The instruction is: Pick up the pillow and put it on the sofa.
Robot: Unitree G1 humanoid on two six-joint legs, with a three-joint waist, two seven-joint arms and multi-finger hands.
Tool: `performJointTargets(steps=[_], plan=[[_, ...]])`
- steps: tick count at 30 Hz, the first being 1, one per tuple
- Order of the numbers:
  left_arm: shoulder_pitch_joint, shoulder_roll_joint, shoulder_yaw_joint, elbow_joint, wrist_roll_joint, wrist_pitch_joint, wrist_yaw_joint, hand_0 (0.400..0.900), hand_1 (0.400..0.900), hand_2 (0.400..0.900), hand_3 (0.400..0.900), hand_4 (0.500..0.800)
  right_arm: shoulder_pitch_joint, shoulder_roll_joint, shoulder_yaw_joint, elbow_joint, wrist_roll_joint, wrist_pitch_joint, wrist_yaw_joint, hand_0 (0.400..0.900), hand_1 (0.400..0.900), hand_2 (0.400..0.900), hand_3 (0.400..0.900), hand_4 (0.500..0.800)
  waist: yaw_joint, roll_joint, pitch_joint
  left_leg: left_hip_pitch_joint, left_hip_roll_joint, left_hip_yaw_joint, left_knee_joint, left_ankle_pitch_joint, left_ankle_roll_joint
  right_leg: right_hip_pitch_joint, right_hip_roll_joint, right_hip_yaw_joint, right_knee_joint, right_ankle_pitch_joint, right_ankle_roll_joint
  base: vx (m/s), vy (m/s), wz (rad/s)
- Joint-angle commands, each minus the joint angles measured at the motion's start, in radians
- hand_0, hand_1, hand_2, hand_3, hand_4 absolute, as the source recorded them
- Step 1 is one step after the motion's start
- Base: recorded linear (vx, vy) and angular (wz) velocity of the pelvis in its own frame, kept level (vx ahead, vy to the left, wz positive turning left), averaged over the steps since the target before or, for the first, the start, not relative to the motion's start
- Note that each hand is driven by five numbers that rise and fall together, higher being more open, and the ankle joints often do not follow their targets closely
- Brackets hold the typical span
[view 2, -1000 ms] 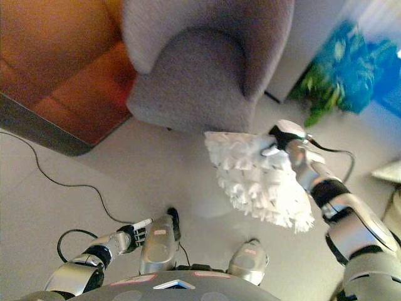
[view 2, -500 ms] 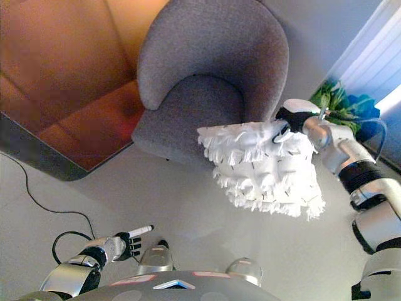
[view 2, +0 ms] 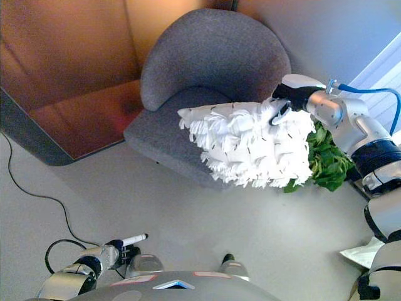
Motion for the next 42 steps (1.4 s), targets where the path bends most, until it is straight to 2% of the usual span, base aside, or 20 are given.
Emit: performJointTargets(steps=[1, 3, 7, 10, 14, 18, 21, 25, 26, 27, 29, 32, 36, 42], plan=[[0.037, 0.051, -0.038, 0.048, 0.037, -0.024, -0.014, 0.900, 0.900, 0.900, 0.900, 0.800, -0.365, -0.021, 0.016, 0.084, 0.078, -0.033, -0.049, 0.400, 0.400, 0.400, 0.400, 0.500, 0.054, -0.031, -0.077, 0.070, 0.038, 0.032, 0.008, 0.039, 0.062, -0.082, -0.046, 0.038, 0.035, 0.053, 0.020, 0.21, -0.013, 0.17], [0.044, 0.043, -0.042, 0.060, 0.043, -0.032, -0.021, 0.900, 0.900, 0.900, 0.900, 0.800, -0.397, 0.011, 0.032, 0.135, 0.080, -0.026, -0.041, 0.400, 0.400, 0.400, 0.400, 0.500, 0.070, -0.016, -0.081, 0.067, 0.057, 0.033, -0.018, 0.087, 0.044, -0.057, -0.049, 0.009, 0.034, 0.034, 0.015, 0.19, 0.015, 0.18], [0.057, 0.030, -0.052, 0.081, 0.046, -0.034, -0.034, 0.900, 0.900, 0.900, 0.900, 0.800, -0.424, 0.052, 0.046, 0.234, 0.035, -0.019, -0.006, 0.400, 0.400, 0.400, 0.400, 0.500, 0.098, 0.012, -0.080, 0.062, 0.075, 0.022, -0.065, 0.123, 0.020, -0.030, -0.055, -0.020, 0.031, 0.009, 0.007, 0.17, 0.040, 0.24], [0.071, 0.031, -0.051, 0.096, 0.065, -0.034, -0.057, 0.900, 0.900, 0.900, 0.900, 0.800, -0.442, 0.079, 0.058, 0.298, 0.008, -0.026, 0.002, 0.400, 0.400, 0.400, 0.400, 0.500, 0.121, 0.031, -0.073, 0.056, 0.082, 0.006, -0.088, 0.133, 0.009, -0.024, -0.061, -0.032, 0.031, -0.001, 0.004, 0.13, 0.041, 0.24], [0.081, 0.037, -0.055, 0.109, 0.086, -0.047, -0.075, 0.900, 0.900, 0.900, 0.900, 0.800, -0.451, 0.107, 0.060, 0.363, -0.012, 0.002, -0.011, 0.400, 0.400, 0.400, 0.400, 0.500, 0.147, 0.047, -0.056, 0.043, 0.095, -0.006, -0.111, 0.126, 0.000, -0.036, -0.074, -0.052, 0.050, -0.011, 0.008, 0.08, -0.002, 0.25], [0.070, 0.050, -0.055, 0.107, 0.094, -0.054, -0.077, 0.900, 0.900, 0.900, 0.900, 0.800, -0.460, 0.120, 0.058, 0.411, -0.068, 0.059, -0.038, 0.400, 0.400, 0.400, 0.400, 0.500, 0.163, 0.056, -0.037, 0.026, 0.108, -0.024, -0.121, 0.126, -0.006, -0.063, -0.079, -0.055, 0.078, -0.023, 0.010, 0.03, -0.062, 0.22], [0.056, 0.058, -0.060, 0.100, 0.100, -0.051, -0.082, 0.900, 0.900, 0.900, 0.900, 0.800, -0.464, 0.116, 0.056, 0.440, -0.083, 0.128, -0.046, 0.400, 0.400, 0.400, 0.400, 0.500, 0.170, 0.061, -0.023, 0.011, 0.119, -0.039, -0.129, 0.132, -0.008, -0.090, -0.075, -0.058, 0.102, -0.034, 0.007, 0.00, -0.128, 0.21], [0.013, 0.075, -0.084, 0.082, 0.081, -0.070, -0.087, 0.900, 0.900, 0.900, 0.900, 0.800, -0.496, 0.113, 0.056, 0.487, -0.040, 0.205, -0.107, 0.400, 0.400, 0.400, 0.400, 0.500, 0.179, 0.069, 0.033, -0.045, 0.135, -0.081, -0.130, 0.138, -0.009, -0.164, -0.060, -0.047, 0.146, -0.051, 0.000, -0.17, -0.213, 0.17], [-0.002, 0.077, -0.095, 0.074, 0.064, -0.078, -0.084, 0.900, 0.900, 0.900, 0.900, 0.800, -0.508, 0.116, 0.053, 0.501, -0.024, 0.239, -0.157, 0.900, 0.900, 0.900, 0.900, 0.800, 0.181, 0.073, 0.054, -0.064, 0.140, -0.094, -0.129, 0.139, -0.008, -0.192, -0.055, -0.043, 0.161, -0.055, -0.002, -0.22, -0.212, 0.04], [-0.013, 0.077, -0.106, 0.066, 0.043, -0.082, -0.077, 0.900, 0.900, 0.900, 0.900, 0.800, -0.520, 0.117, 0.048, 0.516, -0.007, 0.279, -0.187, 0.900, 0.900, 0.900, 0.900, 0.800, 0.181, 0.079, 0.071, -0.080, 0.144, -0.102, -0.125, 0.139, -0.008, -0.218, -0.052, -0.039, 0.178, -0.059, -0.005, -0.24, -0.211, 0.01], [-0.020, 0.077, -0.116, 0.056, 0.022, -0.092, -0.067, 0.900, 0.900, 0.900, 0.900, 0.800, -0.533, 0.111, 0.047, 0.545, -0.002, 0.301, -0.226, 0.900, 0.900, 0.900, 0.900, 0.800, 0.179, 0.087, 0.095, -0.103, 0.147, -0.118, -0.121, 0.138, -0.005, -0.259, -0.047, -0.026, 0.202, -0.065, -0.009, -0.17, -0.145, -0.02], [-0.020, 0.081, -0.130, 0.043, -0.012, -0.104, -0.061, 0.900, 0.900, 0.900, 0.900, 0.800, -0.546, 0.090, 0.052, 0.570, -0.015, 0.323, -0.230, 0.900, 0.900, 0.900, 0.900, 0.800, 0.171, 0.101, 0.123, -0.135, 0.153, -0.132, -0.112, 0.143, -0.001, -0.315, -0.043, -0.005, 0.242, -0.073, -0.017, -0.13, -0.088, -0.04], [-0.004, 0.089, -0.133, 0.030, -0.036, -0.117, -0.078, 0.900, 0.900, 0.900, 0.900, 0.800, -0.556, 0.056, 0.067, 0.584, -0.010, 0.321, -0.218, 0.900, 0.900, 0.900, 0.900, 0.800, 0.154, 0.113, 0.133, -0.143, 0.154, -0.125, -0.116, 0.154, 0.003, -0.349, -0.031, 0.015, 0.258, -0.076, -0.028, -0.07, -0.020, -0.12], [0.011, 0.105, -0.130, 0.028, -0.027, -0.114, -0.122, 0.900, 0.900, 0.900, 0.900, 0.800, -0.565, 0.012, 0.083, 0.591, -0.036, 0.307, -0.196, 0.900, 0.900, 0.900, 0.900, 0.800, 0.131, 0.107, 0.117, -0.119, 0.163, -0.090, -0.116, 0.151, 0.001, -0.334, -0.020, 0.031, 0.234, -0.072, -0.030, 0.00, 0.003, -0.18]])
